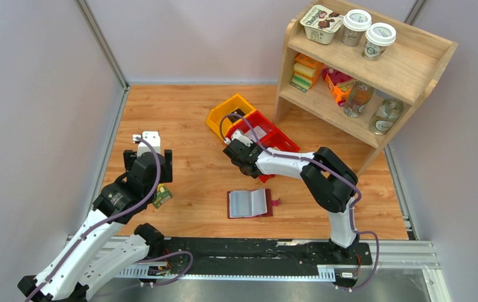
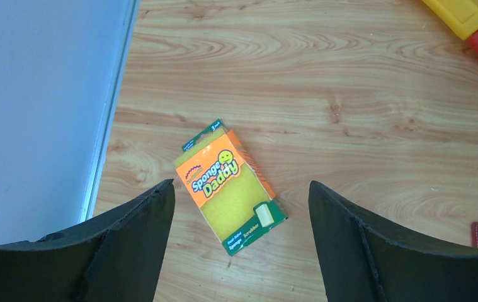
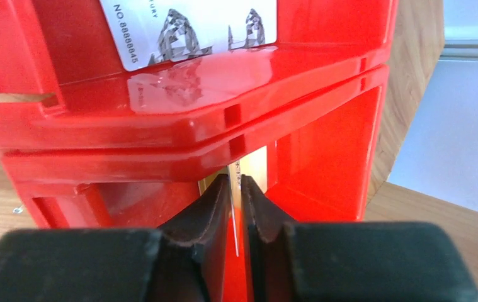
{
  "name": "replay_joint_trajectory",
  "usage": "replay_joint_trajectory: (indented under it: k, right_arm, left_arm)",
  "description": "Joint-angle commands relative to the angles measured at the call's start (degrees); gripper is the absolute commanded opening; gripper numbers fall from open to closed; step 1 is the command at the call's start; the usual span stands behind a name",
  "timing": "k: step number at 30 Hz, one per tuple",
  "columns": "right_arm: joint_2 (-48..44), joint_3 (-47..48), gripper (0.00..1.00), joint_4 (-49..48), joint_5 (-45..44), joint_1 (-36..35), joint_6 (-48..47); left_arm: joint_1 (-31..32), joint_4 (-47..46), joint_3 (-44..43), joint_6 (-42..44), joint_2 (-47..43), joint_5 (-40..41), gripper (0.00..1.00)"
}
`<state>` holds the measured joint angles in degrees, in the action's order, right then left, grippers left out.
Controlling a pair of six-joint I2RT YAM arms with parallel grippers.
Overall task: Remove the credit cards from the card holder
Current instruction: Place the credit card in the storage box.
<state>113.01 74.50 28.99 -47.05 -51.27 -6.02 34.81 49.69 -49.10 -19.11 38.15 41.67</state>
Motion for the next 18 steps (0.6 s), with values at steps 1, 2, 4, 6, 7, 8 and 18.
replay_joint_trajectory:
  k: [1,2,4,6,7,8,18]
  right_arm:
    - [-2.0,-0.1,0.22,-1.6,3.1,-0.8,0.5]
    - [-2.6,0.2,0.28,-0.7,4.3,-0.9,1.2]
    - [-4.0,1.1,0.34,1.1,6.7,-1.6,2.5]
    - [-5.9,1.7,0.39,2.5,8.3,-2.3,3.7]
    - [-6.8,2.2,0.41,3.6,8.9,-2.5,4.7]
    - [-8.1,2.8,0.42,4.7,9.4,-2.6,5.7]
    - [-22.4,-2.2,0.67,9.2,22.9,-5.2,26.2]
  left_arm:
    - [-0.9,-2.3,0.1,1.7,0.0,-1.8,0.85]
    - [-1.0,-2.3,0.1,1.8,0.0,-1.9,0.85]
    - [-1.1,-2.5,-0.1,2.1,0.4,-3.0,0.85]
    - [-1.1,-2.5,-0.1,2.2,0.9,-3.8,0.84]
    - [-1.1,-2.5,-0.1,2.2,1.0,-4.1,0.84]
    - [-1.1,-2.7,-0.2,2.2,1.3,-4.8,0.84]
    - [-1.1,-2.2,-3.0,-2.1,5.6,-15.6,0.84]
